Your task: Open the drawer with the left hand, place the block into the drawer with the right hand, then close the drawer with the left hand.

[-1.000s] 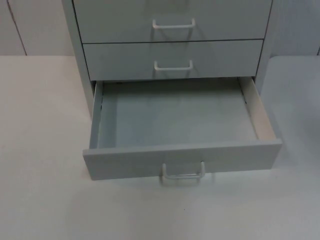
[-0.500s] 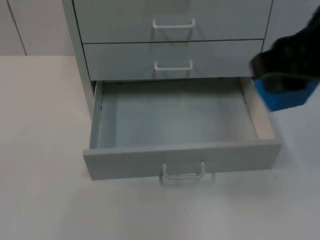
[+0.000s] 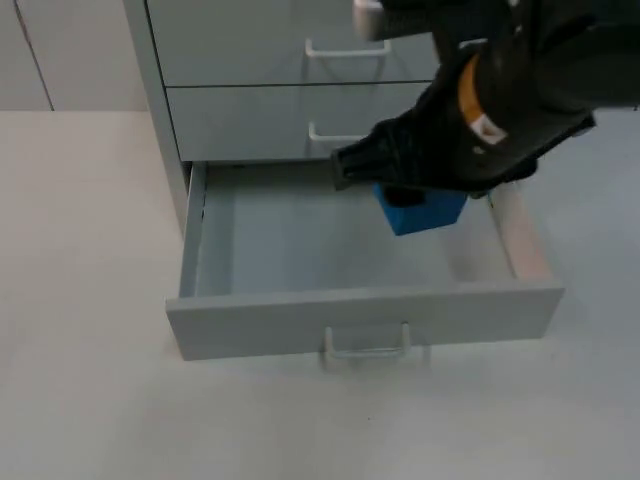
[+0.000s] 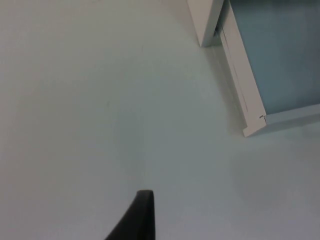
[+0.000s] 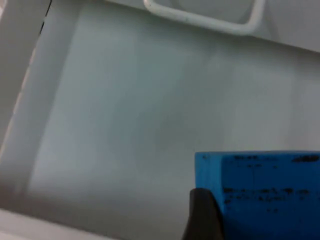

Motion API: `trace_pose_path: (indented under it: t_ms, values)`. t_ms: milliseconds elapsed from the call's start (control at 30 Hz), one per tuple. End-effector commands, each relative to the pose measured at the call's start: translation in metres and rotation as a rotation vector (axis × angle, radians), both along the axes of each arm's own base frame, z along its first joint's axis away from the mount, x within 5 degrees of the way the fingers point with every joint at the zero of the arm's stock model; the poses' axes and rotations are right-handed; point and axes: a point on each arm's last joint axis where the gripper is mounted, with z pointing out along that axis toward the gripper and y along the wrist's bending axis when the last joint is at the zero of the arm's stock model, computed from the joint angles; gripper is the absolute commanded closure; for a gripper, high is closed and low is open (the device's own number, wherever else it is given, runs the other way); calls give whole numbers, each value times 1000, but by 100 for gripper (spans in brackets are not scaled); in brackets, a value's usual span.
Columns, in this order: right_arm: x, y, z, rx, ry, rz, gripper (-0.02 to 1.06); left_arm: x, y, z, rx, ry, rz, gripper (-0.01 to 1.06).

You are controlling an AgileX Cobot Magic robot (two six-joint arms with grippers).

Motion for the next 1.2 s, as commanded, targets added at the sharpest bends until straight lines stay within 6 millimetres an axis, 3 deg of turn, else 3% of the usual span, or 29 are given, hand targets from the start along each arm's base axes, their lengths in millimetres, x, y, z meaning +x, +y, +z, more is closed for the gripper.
trace_pose_path:
  t_ms: [0, 267, 600, 700, 733, 900, 933, 1000, 1067, 1167]
  values:
    - [14, 1, -7, 10, -4, -19, 105, -2, 1, 0, -2, -3, 7, 0]
    - [49, 8, -48, 96, 33, -17, 105, -2, 1, 0, -2, -3, 7, 0]
    - [64, 17, -83, 46, 58, -12, 102, -2, 1, 0, -2, -3, 7, 0]
    - [64, 16, -92, 33, 75, -27, 87, -2, 1, 0, 0, -3, 7, 0]
    - [64, 16, -92, 33, 75, -27, 87, -2, 1, 0, 0, -3, 7, 0]
    - [64, 17, -93, 34, 76, -24, 50, -2, 1, 0, 0, -3, 7, 0]
    - [64, 17, -93, 34, 76, -24, 50, -2, 1, 0, 0, -3, 7, 0]
    - [64, 17, -88, 41, 69, -24, 35, -2, 1, 0, 0, -3, 7, 0]
    - [64, 17, -77, 57, 52, -24, 29, -2, 1, 0, 0, -3, 7, 0]
    - [63, 16, -63, 75, 33, -33, 28, -2, 1, 0, 0, -3, 7, 0]
